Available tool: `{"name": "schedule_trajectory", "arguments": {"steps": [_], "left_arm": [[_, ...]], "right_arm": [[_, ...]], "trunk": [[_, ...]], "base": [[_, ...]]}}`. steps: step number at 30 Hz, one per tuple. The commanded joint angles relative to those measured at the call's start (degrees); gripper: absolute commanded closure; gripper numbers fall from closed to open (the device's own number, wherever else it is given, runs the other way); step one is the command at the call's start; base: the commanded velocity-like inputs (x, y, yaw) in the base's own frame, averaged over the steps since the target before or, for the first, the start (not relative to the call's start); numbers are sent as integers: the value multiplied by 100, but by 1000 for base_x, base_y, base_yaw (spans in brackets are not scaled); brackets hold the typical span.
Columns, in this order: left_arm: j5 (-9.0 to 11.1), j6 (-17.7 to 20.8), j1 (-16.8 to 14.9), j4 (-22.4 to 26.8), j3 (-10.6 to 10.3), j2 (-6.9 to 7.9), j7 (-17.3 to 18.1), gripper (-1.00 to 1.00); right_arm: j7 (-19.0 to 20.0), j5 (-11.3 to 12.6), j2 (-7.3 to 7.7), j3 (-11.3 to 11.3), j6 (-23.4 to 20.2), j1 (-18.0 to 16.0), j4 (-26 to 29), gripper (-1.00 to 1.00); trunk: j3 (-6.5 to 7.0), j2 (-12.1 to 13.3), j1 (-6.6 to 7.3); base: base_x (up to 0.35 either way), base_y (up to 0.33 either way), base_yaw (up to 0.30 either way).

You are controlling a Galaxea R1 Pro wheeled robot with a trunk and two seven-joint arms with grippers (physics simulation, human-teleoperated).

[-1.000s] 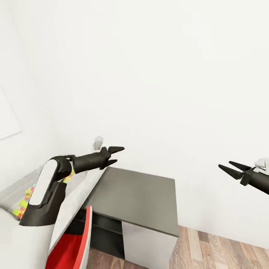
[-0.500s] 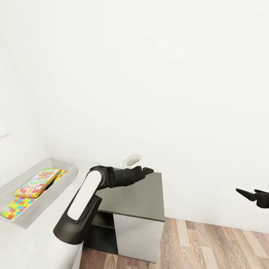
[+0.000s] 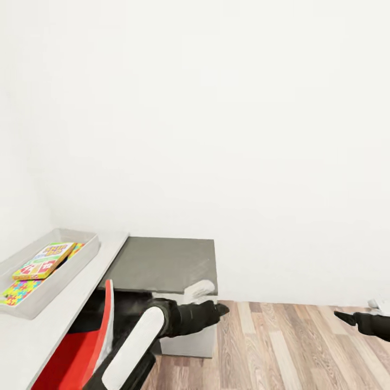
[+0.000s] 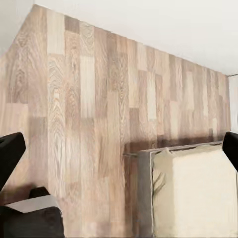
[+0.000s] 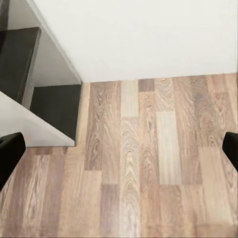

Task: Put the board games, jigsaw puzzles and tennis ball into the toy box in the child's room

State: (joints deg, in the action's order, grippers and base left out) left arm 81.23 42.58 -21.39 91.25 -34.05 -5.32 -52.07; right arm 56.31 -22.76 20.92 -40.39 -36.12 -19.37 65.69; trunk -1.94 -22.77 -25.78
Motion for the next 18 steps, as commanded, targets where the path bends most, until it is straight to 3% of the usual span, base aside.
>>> {"name": "schedule_trajectory", "arguments": {"steps": [1, 2, 3, 5, 6, 8, 12, 18], "left_arm": [[-224, -59, 349, 7, -59, 37, -73, -100], [-1333, -435, 1403, -162, -184, 104, -53, -100], [-1405, -545, 1494, -310, -215, 122, -52, -100], [-1575, -985, 1607, -983, -245, 250, 19, -100], [-1633, -1178, 1627, -1373, -239, 309, 255, -100], [-1667, -1285, 1637, -1697, -232, 340, 564, -100], [-1704, -1363, 1633, -2039, -222, 359, 867, -100], [-2004, -1398, 1623, -2217, -219, 345, 1009, -100]], "right_arm": [[-35, -85, -57, 50, 150, -10, -285, -100], [-258, -780, -306, 306, 1472, 7, -1772, -100], [-383, -951, -342, 321, 1748, 9, -2035, -100], [-994, -1202, -382, 341, 2169, 6, -2722, -100], [-1291, -1246, -389, 344, 2245, 5, -3001, -100], [-1476, -1269, -397, 346, 2295, 4, -3219, -100], [-1620, -1286, -397, 351, 2368, 4, -3490, -100], [-1736, -1297, -405, 356, 2459, 4, -3658, -100]], "trunk": [[-4, -15, 0], [3, -15, 0], [10, -15, 0], [25, -15, 0], [33, -15, 0], [47, -15, 0], [77, -15, 0], [117, -15, 0]], "base": [[-334, 0, -211], [-57, 0, -213], [-36, 0, -213], [-14, 0, -213], [-5, 0, -213], [-3, 0, -213], [-1, 0, -213], [-2, 0, -193]]}}
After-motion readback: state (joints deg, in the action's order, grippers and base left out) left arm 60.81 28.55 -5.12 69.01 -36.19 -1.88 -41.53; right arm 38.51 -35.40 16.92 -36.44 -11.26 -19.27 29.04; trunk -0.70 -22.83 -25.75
